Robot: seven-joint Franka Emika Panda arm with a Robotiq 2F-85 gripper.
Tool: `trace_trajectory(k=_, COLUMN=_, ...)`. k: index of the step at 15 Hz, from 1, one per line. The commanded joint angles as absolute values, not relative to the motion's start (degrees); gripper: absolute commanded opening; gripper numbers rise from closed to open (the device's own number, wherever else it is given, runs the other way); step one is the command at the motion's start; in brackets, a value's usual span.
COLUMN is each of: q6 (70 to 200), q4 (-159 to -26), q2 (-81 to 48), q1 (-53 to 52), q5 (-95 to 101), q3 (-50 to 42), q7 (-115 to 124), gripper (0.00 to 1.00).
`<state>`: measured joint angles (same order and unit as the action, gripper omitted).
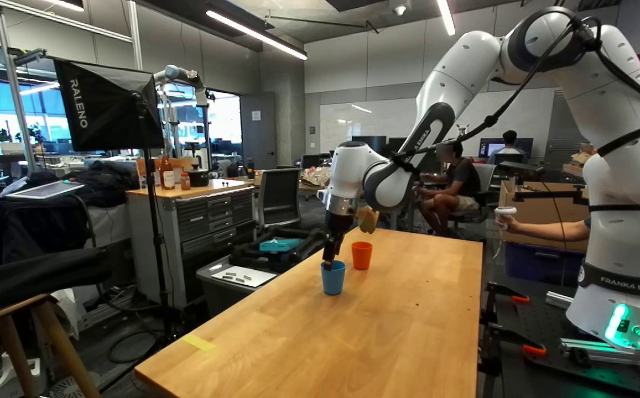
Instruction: Put the blue cup in the orange one
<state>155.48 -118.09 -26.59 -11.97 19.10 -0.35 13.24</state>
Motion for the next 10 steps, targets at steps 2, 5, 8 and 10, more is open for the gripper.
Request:
trace_trajectory(k=2, q6=155.3, q4=-114.5, q2=-31.2, q1=-14.5, q5=18.6, q3=-2.3, q7=14.4, gripper=1.0)
trace_trajectory(k=5, q6=155.6, q4=-114.1, q2=-32.5, q1=-15.0, q5=18.5, q3=-2.4, q7=14.3, gripper=1.0)
trace_trajectory(k=8, q6=156.2, q4=-114.2, q2=-33.3, q1=-15.3, q5=18.6, q3=-2.4, q7=14.0, gripper=0.66)
trace_trajectory(k=10, q6=156.2, q4=-114.1, q2=-33.7, q1=-15.4, q5=18.4, q3=-2.4, q7=14.0, gripper=0.49)
